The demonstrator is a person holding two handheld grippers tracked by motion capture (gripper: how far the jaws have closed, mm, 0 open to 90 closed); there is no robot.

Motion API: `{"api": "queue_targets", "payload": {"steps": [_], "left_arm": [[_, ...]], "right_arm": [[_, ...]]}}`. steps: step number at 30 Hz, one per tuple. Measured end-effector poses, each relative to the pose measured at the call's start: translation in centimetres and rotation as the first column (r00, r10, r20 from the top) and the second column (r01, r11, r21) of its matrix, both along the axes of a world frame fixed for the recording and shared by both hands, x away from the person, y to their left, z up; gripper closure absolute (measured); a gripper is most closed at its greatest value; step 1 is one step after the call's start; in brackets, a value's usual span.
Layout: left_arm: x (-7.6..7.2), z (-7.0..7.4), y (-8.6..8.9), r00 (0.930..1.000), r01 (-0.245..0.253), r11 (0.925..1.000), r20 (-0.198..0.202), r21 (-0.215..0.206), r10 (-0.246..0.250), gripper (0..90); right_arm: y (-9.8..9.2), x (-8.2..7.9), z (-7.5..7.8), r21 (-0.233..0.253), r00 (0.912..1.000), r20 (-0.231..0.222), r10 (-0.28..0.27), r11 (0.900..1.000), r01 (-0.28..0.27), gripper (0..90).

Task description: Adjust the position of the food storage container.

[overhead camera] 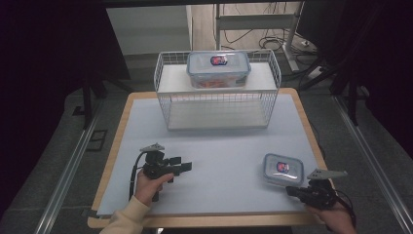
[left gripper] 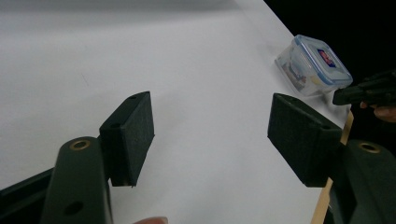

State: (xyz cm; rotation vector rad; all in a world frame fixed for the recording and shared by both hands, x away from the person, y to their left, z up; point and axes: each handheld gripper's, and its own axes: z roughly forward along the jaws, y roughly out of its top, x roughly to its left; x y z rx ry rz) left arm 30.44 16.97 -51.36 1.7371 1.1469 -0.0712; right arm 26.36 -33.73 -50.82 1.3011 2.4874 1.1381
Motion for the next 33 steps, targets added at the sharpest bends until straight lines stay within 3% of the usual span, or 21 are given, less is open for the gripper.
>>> {"api": "queue_targets", "payload": {"steps": [11,15,21,33], "left_arm": [[0.0,0.0,0.1,1.0000,-0.004,1.0000,-0.004,-0.002,0.004,31.1],[0.0,0.0,0.1,1.0000,-0.007,1.0000,-0.001,-0.004,0.007,31.2],[0.1,-0.1,-0.1,1.0000,-0.004,1.0000,-0.005,-0.001,0.004,31.2],[0.1,0.0,-0.2,1.0000,-0.006,1.0000,-0.004,-0.002,0.006,31.2]], "right_arm": [[-1.8,0.4,-0.2,0.007,0.9976,0.003,-0.069,0.998,0.069,89.1],[-3.7,0.4,0.0,0.001,0.9909,0.005,-0.134,0.991,0.134,89.2],[-5.0,1.0,0.1,0.000,0.9817,0.013,-0.190,0.982,0.190,89.1],[-4.7,3.0,0.2,0.001,0.9818,0.022,-0.189,0.982,0.189,89.1]]}}
